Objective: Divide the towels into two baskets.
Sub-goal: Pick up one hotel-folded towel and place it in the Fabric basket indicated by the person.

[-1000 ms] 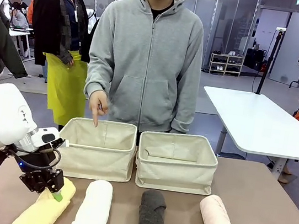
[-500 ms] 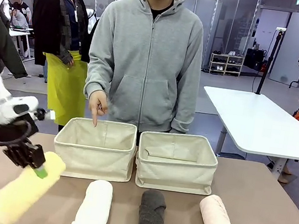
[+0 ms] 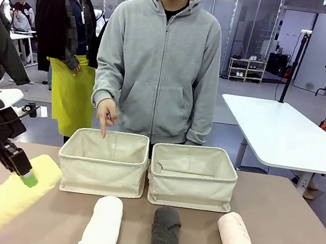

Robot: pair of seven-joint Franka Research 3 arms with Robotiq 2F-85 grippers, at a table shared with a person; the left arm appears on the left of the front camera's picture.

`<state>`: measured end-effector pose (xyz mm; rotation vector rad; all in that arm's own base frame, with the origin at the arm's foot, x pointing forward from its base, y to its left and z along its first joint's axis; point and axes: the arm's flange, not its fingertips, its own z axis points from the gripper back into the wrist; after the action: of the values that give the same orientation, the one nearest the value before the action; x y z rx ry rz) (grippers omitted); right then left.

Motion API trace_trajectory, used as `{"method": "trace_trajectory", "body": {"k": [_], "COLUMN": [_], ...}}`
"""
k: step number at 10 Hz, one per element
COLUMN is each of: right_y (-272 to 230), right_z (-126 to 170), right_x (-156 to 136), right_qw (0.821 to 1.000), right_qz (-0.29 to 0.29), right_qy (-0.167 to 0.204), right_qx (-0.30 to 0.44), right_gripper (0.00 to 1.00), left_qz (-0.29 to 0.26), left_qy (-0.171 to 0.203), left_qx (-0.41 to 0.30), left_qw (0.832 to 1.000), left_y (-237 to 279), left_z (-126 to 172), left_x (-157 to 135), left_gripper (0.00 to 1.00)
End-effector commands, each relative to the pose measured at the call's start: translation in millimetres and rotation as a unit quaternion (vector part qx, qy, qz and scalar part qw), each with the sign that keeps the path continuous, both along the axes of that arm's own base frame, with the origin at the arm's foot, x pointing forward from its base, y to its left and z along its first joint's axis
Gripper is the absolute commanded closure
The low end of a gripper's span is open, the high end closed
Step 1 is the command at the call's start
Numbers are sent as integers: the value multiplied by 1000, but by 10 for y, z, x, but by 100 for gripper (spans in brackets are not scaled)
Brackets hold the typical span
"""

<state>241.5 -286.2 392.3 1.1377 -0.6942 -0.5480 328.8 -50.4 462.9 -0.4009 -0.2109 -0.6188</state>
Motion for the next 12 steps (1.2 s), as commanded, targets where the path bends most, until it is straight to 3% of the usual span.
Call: {"method": "trace_trajectory", "body": {"k": [1, 3, 4, 5, 8, 10, 12], "right_y": [13, 13, 13, 13, 13, 13, 13], "right_z": [22, 22, 22, 22, 22, 22, 22], "right_x": [-18, -18, -18, -18, -18, -18, -18], "right_qw": [1000, 1000, 1000, 1000, 1000, 1000, 1000], "right_qz": [-2, -2, -2, -2, -2, -2, -2], "right_qy": [-5, -5, -5, -5, -5, -5, -5], "right_qx": [7, 7, 7, 7, 7, 7, 7], "right_gripper": [0, 0, 0, 0, 0, 0, 0], "left_qz": [16, 16, 3, -41, -164, -224, -272], "left_qy": [12, 12, 12, -48, -89, -137, -198], "left_qx": [3, 3, 0, 25, 64, 110, 187], "left_qw": [1000, 1000, 1000, 998, 980, 959, 923], "left_y": [-36, -36, -22, -61, -466, -800, -1131], "left_z": [-49, -49, -70, 175, 501, 612, 786], "left_x": [46, 46, 13, 61, 529, 702, 1013], "left_gripper": [77, 77, 63, 63, 63, 63, 63]}}
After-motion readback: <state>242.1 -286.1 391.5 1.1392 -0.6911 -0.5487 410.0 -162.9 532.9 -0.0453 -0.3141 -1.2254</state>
